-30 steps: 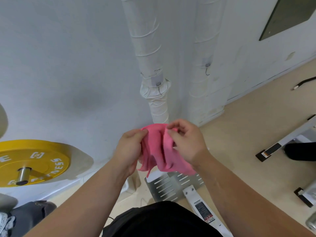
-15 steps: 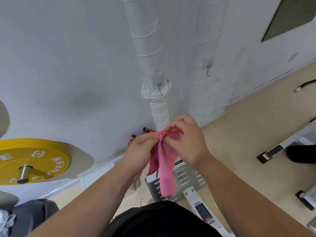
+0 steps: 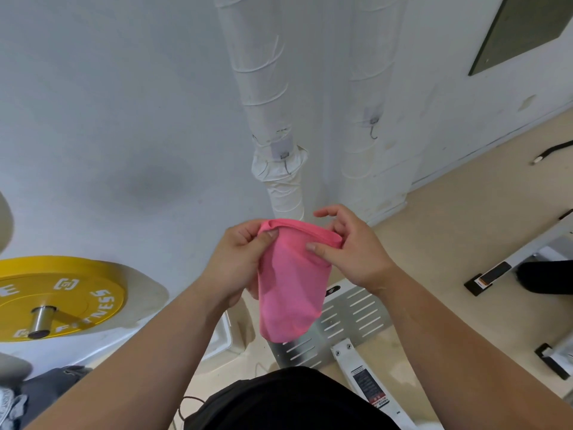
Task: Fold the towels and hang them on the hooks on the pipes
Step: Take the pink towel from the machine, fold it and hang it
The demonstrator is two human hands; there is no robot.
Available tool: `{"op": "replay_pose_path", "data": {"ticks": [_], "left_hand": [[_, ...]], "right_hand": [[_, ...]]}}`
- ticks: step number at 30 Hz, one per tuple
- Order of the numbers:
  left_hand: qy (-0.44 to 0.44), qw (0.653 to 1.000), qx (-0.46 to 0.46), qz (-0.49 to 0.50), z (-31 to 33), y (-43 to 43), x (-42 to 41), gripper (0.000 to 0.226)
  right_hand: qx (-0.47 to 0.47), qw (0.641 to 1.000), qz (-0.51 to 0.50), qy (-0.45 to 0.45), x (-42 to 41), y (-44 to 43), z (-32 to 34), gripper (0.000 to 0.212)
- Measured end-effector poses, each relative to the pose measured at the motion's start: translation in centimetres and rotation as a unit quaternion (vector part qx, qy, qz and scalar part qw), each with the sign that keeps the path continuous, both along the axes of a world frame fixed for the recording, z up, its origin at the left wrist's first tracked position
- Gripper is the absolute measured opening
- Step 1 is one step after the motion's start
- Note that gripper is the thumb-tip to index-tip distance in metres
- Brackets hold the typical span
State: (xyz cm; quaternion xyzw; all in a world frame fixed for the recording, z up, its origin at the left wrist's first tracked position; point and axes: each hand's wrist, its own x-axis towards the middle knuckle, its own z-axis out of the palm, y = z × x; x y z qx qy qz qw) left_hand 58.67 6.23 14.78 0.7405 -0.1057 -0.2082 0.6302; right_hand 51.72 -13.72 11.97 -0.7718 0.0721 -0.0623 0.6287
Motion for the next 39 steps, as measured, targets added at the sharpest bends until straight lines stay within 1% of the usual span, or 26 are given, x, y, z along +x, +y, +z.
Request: {"op": "replay_pose_path", "data": {"ticks": [2,5,6,8,11,12,14,17,18,20,21,23,25,29,31,34,36,37,39], "left_hand": [[-0.003,1.000,-0.011,0.018,0.5,0.4,0.7,0.022],[-0.017,0.999,0.010,-0.026,1.0,1.2,1.4,0.048],[-0.019,0.998,0.021,-0.052,1.3,1.5,1.6,0.056],[-0.004,0.991,0.030,-0.129,2.5,1.7,1.9,0.071],[0.014,0.968,0.050,-0.245,4.4,1.2,2.5,0.083],[0.008,0.961,0.061,-0.270,4.9,0.7,2.6,0.081],[-0.014,0.949,0.082,-0.304,5.4,-0.4,2.6,0.071],[-0.070,0.933,0.123,-0.331,6.0,-1.7,2.3,0.045],[-0.088,0.930,0.149,-0.324,6.2,-2.0,2.3,0.038],[-0.092,0.936,0.180,-0.287,6.1,-2.4,2.5,0.036],[-0.081,0.944,0.183,-0.262,6.0,-2.6,2.5,0.039],[-0.064,0.959,0.181,-0.207,5.7,-2.7,2.7,0.049],[-0.054,0.968,0.175,-0.173,5.7,-2.7,2.8,0.054],[-0.056,0.975,0.174,-0.129,5.8,-2.1,3.7,0.058],[-0.057,0.980,0.164,-0.102,5.6,-1.2,4.5,0.060],[-0.056,0.986,0.146,-0.061,4.7,0.6,5.6,0.066],[-0.044,0.989,0.133,-0.036,3.8,1.7,6.0,0.069],[-0.033,0.992,0.121,-0.022,3.2,2.3,6.2,0.069],[-0.012,0.995,0.099,0.003,2.2,3.5,6.3,0.068]], "right_hand": [[0.058,0.998,0.004,-0.016,-0.2,-0.7,-0.3,0.045],[0.132,0.990,-0.018,-0.048,-0.4,-0.9,-0.1,0.032],[0.139,0.988,-0.029,-0.063,-0.4,-0.8,0.2,0.028],[0.133,0.986,-0.034,-0.094,-0.1,-0.6,1.0,0.027],[0.125,0.985,0.002,-0.121,0.4,-0.3,2.2,0.028],[0.124,0.985,0.018,-0.121,0.5,-0.1,2.6,0.027],[0.119,0.984,0.025,-0.127,0.8,0.0,3.2,0.025],[0.147,0.979,0.000,-0.143,1.3,0.0,3.0,0.028],[0.161,0.978,-0.007,-0.135,1.3,-0.1,2.7,0.032],[0.197,0.976,-0.016,-0.092,1.0,-0.4,1.9,0.044],[0.213,0.975,-0.010,-0.064,0.7,-0.6,1.4,0.043],[0.219,0.975,0.030,-0.006,0.0,-0.7,0.1,0.031],[0.190,0.978,0.075,0.033,-0.8,-0.6,-1.4,0.026],[0.098,0.981,0.145,0.082,-1.3,-0.2,-3.9,0.025],[0.054,0.984,0.134,0.103,-1.2,-0.7,-4.7,0.033],[-0.044,0.986,0.123,0.100,-1.2,-1.9,-5.5,0.048],[-0.056,0.986,0.114,0.104,-1.5,-2.6,-5.8,0.052],[-0.051,0.987,0.103,0.109,-1.7,-3.0,-6.0,0.050],[-0.032,0.990,0.070,0.122,-2.1,-3.8,-6.2,0.040]]}}
